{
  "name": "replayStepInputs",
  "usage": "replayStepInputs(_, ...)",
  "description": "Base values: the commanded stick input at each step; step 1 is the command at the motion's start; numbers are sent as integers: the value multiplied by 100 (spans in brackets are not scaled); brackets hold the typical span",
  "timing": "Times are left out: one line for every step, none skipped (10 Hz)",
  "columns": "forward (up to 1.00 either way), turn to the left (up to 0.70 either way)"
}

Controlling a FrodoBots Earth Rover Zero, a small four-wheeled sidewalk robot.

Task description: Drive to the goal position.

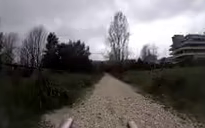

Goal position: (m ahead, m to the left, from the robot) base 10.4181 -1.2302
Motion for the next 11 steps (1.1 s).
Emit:
replayStepInputs(70, -11)
replayStepInputs(70, 0)
replayStepInputs(70, 0)
replayStepInputs(70, 0)
replayStepInputs(70, 0)
replayStepInputs(70, 0)
replayStepInputs(70, 0)
replayStepInputs(70, 0)
replayStepInputs(70, 0)
replayStepInputs(70, -18)
replayStepInputs(70, -35)
